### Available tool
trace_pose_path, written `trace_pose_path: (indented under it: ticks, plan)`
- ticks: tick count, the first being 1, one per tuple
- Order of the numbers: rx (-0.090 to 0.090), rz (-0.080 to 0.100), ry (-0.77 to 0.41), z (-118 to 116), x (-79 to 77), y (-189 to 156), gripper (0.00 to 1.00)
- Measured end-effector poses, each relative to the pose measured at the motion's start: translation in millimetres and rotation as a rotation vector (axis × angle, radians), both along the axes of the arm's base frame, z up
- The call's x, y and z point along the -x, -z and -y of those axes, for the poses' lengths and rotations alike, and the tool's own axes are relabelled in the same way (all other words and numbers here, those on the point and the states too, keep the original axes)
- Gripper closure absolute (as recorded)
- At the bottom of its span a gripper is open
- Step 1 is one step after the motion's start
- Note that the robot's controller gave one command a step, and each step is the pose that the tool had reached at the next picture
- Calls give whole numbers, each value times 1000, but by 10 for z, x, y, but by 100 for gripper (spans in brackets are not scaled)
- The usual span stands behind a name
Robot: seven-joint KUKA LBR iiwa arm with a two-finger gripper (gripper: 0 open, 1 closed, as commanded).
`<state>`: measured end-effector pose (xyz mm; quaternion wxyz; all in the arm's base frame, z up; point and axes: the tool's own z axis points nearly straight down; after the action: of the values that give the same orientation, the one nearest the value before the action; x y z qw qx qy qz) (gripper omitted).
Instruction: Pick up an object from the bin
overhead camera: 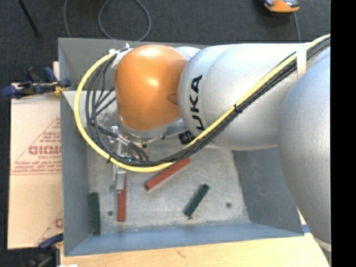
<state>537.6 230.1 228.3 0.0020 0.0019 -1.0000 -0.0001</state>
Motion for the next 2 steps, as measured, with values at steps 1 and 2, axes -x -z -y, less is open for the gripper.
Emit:
trace_pose_path:
  ticks: [1, 2]
  plan:
    - [1, 3, -27, 573, -125, 1525, 0]
    - [-1, 9, -248, 506, 211, 1569, 0]
